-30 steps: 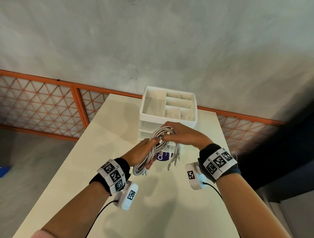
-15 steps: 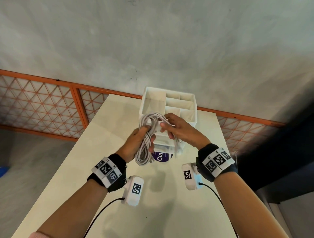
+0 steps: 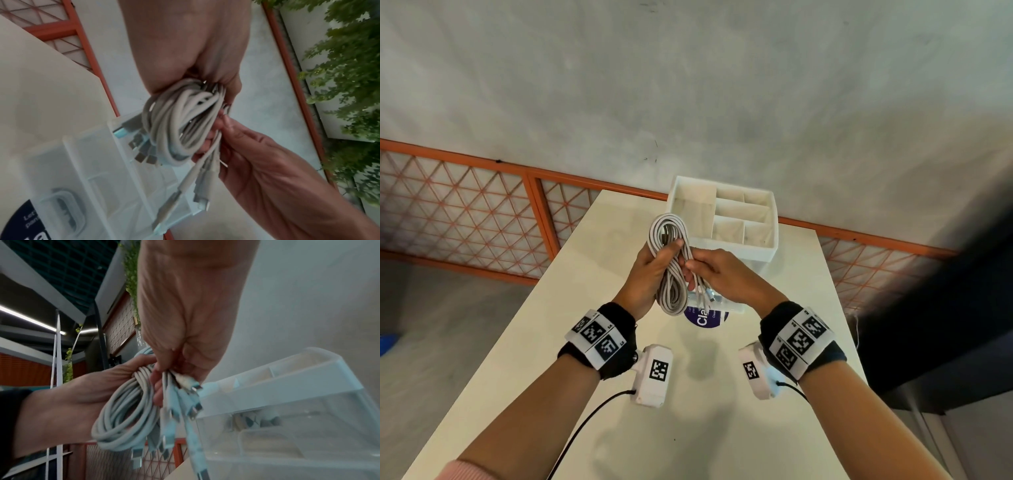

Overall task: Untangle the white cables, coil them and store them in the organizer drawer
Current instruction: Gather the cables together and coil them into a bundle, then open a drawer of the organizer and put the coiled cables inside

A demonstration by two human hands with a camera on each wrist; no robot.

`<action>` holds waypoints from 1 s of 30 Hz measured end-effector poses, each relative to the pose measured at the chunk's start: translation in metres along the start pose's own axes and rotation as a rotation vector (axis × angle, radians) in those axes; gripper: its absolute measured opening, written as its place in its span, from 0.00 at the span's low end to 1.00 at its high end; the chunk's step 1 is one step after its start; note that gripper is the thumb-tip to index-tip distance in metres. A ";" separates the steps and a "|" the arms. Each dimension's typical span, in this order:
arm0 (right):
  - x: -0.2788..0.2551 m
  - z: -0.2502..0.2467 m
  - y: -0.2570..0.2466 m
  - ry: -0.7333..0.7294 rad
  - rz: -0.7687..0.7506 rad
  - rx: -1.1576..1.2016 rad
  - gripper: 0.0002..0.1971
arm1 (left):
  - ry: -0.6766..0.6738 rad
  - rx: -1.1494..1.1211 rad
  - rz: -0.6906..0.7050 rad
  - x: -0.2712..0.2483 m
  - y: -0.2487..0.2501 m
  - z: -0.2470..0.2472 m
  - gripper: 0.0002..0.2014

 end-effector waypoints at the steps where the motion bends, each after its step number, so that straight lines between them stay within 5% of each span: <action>1: 0.001 -0.001 -0.001 0.017 0.005 -0.038 0.10 | -0.003 -0.008 -0.008 0.000 -0.002 -0.001 0.17; 7: 0.008 -0.006 0.000 0.177 0.051 -0.159 0.10 | -0.031 -0.118 -0.093 -0.002 -0.003 0.003 0.14; 15: 0.003 -0.001 -0.010 0.144 0.108 0.094 0.06 | -0.036 -0.271 -0.182 -0.004 -0.004 0.004 0.20; 20: 0.004 -0.007 -0.009 -0.114 0.202 0.038 0.12 | -0.172 -0.011 -0.130 -0.005 -0.005 0.000 0.26; 24: -0.001 -0.008 -0.008 -0.109 0.250 -0.203 0.18 | -0.216 0.089 -0.114 -0.006 -0.008 -0.006 0.27; 30: -0.003 0.009 -0.008 -0.172 0.240 0.097 0.36 | -0.158 -0.176 -0.086 -0.007 -0.011 0.003 0.22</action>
Point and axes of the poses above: each hand's wrist, its own x-axis towards the middle knuckle, its own z-axis out of the palm, y = z × x, the point moved 1 cm from there along x, towards the middle knuckle, and after that the axes turned 15 degrees about z, right-handed, at the moved point
